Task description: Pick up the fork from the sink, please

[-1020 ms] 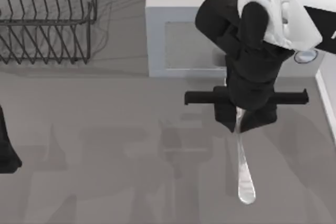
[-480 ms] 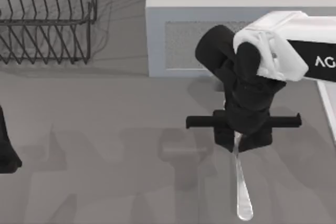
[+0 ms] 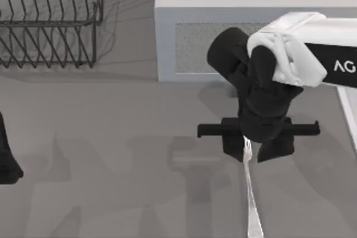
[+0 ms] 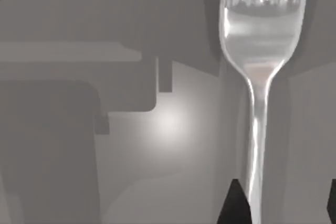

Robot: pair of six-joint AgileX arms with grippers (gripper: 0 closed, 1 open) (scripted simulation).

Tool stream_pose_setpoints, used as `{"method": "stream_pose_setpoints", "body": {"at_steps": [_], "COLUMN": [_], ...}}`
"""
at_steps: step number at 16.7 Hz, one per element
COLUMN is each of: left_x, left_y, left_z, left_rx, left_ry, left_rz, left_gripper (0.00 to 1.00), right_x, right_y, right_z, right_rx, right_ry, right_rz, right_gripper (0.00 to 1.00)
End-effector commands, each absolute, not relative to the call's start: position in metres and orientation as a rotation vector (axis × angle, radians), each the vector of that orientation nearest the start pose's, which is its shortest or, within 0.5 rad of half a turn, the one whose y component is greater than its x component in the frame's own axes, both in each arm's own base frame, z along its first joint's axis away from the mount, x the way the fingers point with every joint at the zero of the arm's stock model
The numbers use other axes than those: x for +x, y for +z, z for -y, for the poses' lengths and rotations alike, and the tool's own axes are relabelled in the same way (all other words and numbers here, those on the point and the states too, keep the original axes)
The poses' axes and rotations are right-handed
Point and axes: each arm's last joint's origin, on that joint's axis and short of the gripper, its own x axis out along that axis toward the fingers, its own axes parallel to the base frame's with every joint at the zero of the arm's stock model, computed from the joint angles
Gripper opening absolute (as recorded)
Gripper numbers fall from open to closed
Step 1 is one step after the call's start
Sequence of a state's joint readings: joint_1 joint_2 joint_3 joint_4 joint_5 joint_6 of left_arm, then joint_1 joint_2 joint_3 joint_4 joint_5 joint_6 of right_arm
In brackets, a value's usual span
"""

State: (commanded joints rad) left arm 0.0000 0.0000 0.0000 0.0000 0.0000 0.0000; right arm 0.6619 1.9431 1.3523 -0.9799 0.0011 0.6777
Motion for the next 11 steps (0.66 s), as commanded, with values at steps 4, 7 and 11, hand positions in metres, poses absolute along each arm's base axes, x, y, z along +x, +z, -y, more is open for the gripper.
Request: {"method": "stream_pose_setpoints", "body": {"at_steps": [4, 7, 11], "left_x": [0.1057, 0.1057, 0.1057], "left_y": [0.16, 0.16, 0.16], "left_z": [0.0012, 0.0012, 0.0012], "left_rx": [0.0, 0.0, 0.0], "left_ry": [0.0, 0.0, 0.0], "left_rz": [0.0, 0.0, 0.0], "left_gripper": [1.0, 1.0, 1.0], "right_x": [0.2812, 0.2812, 0.2812], "right_y": [0.16, 0.16, 0.16], "right_z": [-0.2228, -0.2228, -0.2228], "right_rx": [0.008, 0.008, 0.008], "right_ry": [-0.008, -0.008, -0.008], "right_rz": [-1.571, -1.571, -1.571], "right_gripper": [0.9, 1.0, 1.0]}}
